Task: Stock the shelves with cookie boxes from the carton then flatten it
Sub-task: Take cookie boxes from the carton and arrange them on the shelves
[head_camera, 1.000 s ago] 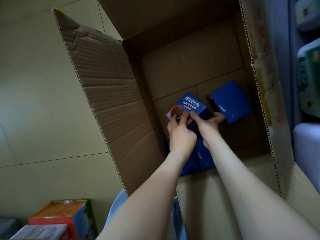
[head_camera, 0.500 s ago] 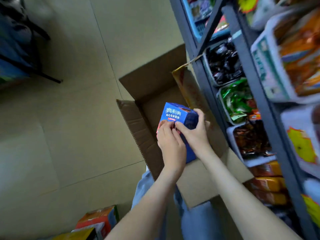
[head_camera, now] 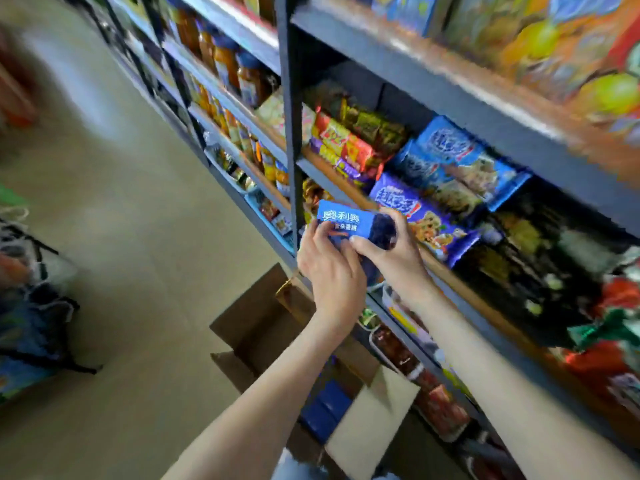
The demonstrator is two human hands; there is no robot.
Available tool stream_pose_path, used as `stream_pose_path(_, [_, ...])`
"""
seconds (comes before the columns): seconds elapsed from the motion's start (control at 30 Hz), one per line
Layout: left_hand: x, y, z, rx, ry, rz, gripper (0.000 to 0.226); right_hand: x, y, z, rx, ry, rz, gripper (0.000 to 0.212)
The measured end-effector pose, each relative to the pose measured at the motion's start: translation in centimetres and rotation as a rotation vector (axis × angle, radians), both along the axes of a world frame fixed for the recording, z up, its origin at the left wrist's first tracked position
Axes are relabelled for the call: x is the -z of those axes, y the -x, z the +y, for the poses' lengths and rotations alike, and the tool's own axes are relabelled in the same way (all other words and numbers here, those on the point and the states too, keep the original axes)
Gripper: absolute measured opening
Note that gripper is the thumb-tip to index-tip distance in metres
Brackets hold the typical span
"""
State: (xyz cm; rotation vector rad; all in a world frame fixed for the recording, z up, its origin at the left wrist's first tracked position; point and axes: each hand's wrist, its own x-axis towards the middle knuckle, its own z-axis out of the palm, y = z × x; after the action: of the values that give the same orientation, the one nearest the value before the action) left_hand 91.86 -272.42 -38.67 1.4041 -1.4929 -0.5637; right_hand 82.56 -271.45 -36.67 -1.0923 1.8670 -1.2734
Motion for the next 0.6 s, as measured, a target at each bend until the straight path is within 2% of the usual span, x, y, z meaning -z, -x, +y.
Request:
stream_pose_path(0.07, [-4.4,1.2,0.2,0.11,0.024,0.051,0.055,-4.5,1.2,0.7,0.047,0.087,0.06,0.079])
stream_pose_path(0.13, [-8.2,2.4,0.4,0.202,0.061,0.113,0.057,-8.6,2.2,1.6,0.095,0.174,0.118,0.083])
stream_pose_path(0.6, [-25.5,7.7,4.5,0.475,0.335,0.485,0.05,-27.4,4.6,9.4,0.256,0.564,0.462,0.076])
